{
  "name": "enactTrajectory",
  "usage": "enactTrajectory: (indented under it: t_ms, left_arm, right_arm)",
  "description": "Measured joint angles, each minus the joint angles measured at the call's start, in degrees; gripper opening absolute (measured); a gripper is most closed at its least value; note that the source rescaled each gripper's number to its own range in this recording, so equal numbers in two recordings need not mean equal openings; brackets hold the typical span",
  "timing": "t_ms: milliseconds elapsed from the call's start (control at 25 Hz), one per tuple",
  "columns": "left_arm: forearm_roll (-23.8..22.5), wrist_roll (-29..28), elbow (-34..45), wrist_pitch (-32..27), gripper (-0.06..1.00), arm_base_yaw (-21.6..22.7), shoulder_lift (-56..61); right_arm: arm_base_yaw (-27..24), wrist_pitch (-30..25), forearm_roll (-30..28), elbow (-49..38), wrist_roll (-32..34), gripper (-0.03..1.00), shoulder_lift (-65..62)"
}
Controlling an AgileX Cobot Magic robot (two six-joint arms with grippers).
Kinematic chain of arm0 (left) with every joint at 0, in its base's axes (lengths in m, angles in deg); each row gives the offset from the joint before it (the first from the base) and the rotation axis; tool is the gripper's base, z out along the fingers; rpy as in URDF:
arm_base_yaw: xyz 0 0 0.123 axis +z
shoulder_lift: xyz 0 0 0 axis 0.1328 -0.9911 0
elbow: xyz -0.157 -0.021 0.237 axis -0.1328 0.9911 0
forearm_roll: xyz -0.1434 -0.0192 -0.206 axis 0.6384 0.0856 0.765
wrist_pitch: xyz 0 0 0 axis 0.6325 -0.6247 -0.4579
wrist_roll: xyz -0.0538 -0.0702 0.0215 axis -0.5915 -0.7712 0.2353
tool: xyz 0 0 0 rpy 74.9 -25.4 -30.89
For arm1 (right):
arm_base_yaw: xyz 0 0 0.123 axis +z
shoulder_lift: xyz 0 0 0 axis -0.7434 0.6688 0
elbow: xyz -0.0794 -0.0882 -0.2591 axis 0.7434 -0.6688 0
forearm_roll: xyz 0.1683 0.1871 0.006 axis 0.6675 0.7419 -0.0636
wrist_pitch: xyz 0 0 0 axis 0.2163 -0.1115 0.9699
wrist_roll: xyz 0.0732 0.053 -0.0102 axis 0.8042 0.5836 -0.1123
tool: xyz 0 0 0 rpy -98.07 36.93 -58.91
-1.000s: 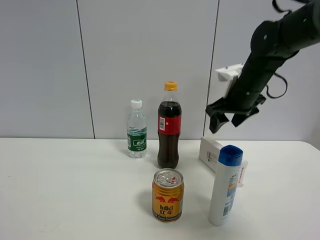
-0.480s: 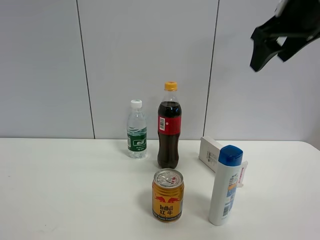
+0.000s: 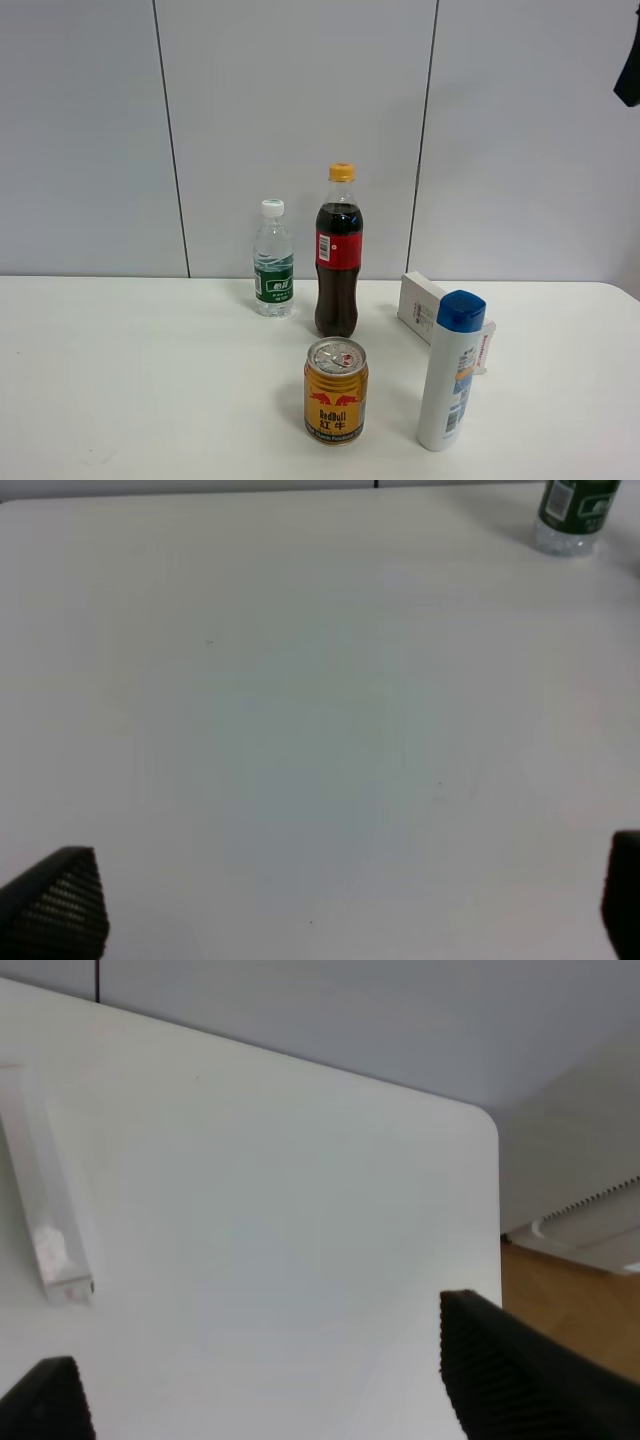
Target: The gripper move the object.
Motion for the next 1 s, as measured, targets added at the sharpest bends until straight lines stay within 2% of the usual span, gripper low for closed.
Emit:
enactTrajectory:
  t_ms: [440, 680, 840, 1000]
  left_arm:
    - [0.0, 0.0, 0.0, 0.0, 1.0, 0.0, 0.0]
    - [0.0, 0.0, 0.0, 0.0, 1.0, 0.0, 0.0]
    - [0.0, 0.0, 0.0, 0.0, 1.0, 0.0, 0.0]
    - [0.0, 0.0, 0.0, 0.0, 1.0, 0.0, 0.0]
  right_arm:
    - [0.0, 0.0, -0.6, -18.2, 5.9, 0.62, -20.6]
    - [0.0, -0.1, 9.2, -29.9, 5.1, 0.62, -33.6]
    - [0.0, -1.6, 10.8, -35.9, 2.0, 0.62, -43.5]
    - [0.0, -2.8, 12.5, -38.4, 1.1, 0.65, -51.8]
